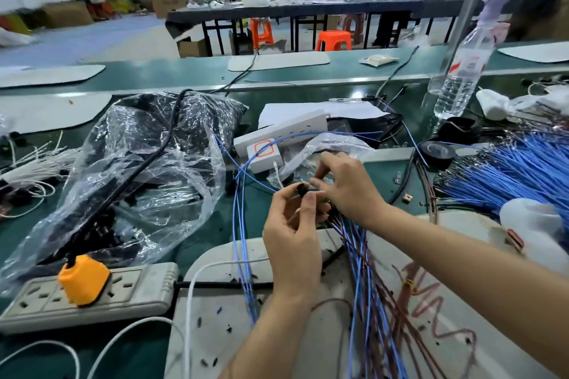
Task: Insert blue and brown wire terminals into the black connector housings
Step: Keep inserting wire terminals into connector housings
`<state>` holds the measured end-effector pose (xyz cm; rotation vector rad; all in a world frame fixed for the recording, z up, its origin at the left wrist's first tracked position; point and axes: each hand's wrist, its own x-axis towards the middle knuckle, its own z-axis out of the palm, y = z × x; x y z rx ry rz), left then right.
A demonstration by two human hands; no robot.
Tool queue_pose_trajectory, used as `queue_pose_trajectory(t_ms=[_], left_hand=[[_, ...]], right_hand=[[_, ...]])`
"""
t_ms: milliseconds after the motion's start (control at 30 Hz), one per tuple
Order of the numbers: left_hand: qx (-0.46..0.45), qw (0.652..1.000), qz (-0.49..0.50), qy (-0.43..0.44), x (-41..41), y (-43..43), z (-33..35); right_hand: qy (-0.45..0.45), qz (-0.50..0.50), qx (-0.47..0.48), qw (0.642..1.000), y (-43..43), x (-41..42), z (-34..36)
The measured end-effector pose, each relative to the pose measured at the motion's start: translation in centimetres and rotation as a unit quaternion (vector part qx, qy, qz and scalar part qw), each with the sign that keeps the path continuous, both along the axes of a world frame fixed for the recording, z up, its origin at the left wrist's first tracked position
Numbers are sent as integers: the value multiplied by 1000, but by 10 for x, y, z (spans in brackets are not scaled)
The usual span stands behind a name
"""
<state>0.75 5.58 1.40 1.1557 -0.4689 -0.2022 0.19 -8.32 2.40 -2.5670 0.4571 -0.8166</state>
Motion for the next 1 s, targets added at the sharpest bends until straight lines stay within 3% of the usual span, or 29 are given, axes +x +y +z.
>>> queue_pose_trajectory(t_ms=[167, 333, 667, 767, 900, 1000], left_hand=[[42, 992, -41, -114, -8, 1, 2], [80, 970, -104, -205, -21, -2, 2], [100, 961, -142, -216, -29, -1, -1], [104, 961, -143, -215, -30, -1, 1], [119, 957, -132, -231, -27, 0, 2], [129, 950, -130, -254, -25, 0, 2]], right_hand=[[-97, -6, 154, 983, 12, -60, 12], [-261, 13, 364, 894, 40, -108, 15], [-301, 63, 475, 825, 47, -126, 21], [-279, 79, 446, 847, 48, -127, 23], [-219, 54, 326, 918, 46, -127, 22], [-204, 36, 280, 938, 41, -128, 20]])
